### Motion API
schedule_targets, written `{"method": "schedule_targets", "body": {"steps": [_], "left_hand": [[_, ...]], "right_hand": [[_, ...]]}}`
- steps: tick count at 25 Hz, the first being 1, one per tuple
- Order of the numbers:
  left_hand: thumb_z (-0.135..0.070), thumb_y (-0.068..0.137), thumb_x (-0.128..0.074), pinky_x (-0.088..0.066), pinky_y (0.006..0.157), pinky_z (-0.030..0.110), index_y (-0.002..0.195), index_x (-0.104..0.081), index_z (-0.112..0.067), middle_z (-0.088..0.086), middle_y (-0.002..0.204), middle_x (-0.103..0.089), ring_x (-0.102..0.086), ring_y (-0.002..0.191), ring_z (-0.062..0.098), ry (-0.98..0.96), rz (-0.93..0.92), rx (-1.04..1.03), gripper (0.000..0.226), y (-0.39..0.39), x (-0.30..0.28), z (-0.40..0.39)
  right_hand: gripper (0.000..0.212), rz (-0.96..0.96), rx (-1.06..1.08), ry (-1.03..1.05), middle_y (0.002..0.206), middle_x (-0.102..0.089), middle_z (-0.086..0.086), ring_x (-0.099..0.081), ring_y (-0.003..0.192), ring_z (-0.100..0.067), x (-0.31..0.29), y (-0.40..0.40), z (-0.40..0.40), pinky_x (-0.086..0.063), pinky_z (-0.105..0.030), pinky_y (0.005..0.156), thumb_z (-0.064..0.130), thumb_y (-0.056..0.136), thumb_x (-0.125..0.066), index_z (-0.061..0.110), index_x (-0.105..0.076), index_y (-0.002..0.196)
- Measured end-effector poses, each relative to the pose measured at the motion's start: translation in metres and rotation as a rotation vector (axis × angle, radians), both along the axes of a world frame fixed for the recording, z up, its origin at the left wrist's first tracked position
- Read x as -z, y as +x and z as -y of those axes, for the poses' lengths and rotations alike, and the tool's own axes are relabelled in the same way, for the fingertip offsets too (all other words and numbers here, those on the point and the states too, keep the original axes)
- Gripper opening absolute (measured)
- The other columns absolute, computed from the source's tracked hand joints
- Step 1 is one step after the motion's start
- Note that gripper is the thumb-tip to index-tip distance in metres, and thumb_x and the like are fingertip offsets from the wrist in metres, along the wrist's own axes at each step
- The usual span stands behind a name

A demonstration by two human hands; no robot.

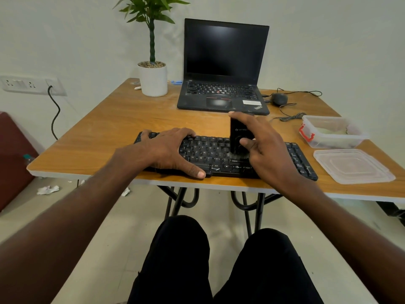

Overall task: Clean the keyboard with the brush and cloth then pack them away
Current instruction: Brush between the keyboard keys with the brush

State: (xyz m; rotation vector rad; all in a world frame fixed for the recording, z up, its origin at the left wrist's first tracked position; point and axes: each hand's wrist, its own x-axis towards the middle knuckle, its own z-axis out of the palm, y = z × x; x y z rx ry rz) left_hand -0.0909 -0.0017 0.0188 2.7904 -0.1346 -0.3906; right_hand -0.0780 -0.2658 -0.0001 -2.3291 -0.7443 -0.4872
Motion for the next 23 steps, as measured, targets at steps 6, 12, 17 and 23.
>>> {"method": "schedule_targets", "body": {"steps": [6, 12, 17, 23], "left_hand": [[-0.091, 0.048, -0.07, -0.002, 0.124, 0.065, 0.158, -0.023, -0.047, -0.013, 0.165, -0.034, -0.033, 0.152, 0.024, -0.007, -0.003, -0.007, 0.128, 0.001, 0.0, 0.0], [-0.089, 0.051, -0.072, -0.003, 0.124, 0.064, 0.158, -0.024, -0.046, -0.012, 0.164, -0.035, -0.034, 0.151, 0.023, 0.0, 0.005, 0.0, 0.125, 0.0, -0.002, 0.0], [-0.097, 0.046, -0.072, -0.003, 0.124, 0.063, 0.158, -0.024, -0.047, -0.012, 0.163, -0.035, -0.034, 0.15, 0.023, -0.011, -0.004, 0.01, 0.132, 0.001, -0.001, -0.001], [-0.096, 0.046, -0.072, -0.005, 0.124, 0.065, 0.157, -0.024, -0.047, -0.011, 0.162, -0.036, -0.035, 0.149, 0.023, -0.004, -0.012, 0.01, 0.131, 0.003, 0.001, -0.002]], "right_hand": [[0.066, -0.011, -0.017, 0.155, 0.141, -0.051, 0.001, -0.053, 0.128, -0.012, 0.011, -0.003, 0.01, -0.059, -0.039, 0.095, 0.006, 0.102, -0.056, 0.042, -0.037, 0.155], [0.065, 0.09, 0.137, 0.097, 0.14, -0.053, -0.004, -0.048, 0.125, -0.007, 0.009, -0.003, 0.022, -0.044, -0.012, 0.089, 0.005, 0.101, -0.058, 0.037, -0.039, 0.154], [0.062, 0.107, -0.078, 0.077, 0.135, -0.054, -0.002, -0.053, 0.124, -0.011, 0.015, -0.011, 0.015, -0.058, -0.029, 0.095, 0.0, 0.098, -0.06, 0.03, -0.044, 0.15], [0.068, 0.122, -0.034, 0.07, 0.137, -0.05, -0.005, -0.053, 0.125, -0.014, 0.015, -0.016, 0.013, -0.061, -0.035, 0.091, -0.002, 0.096, -0.061, 0.036, -0.036, 0.147]]}}
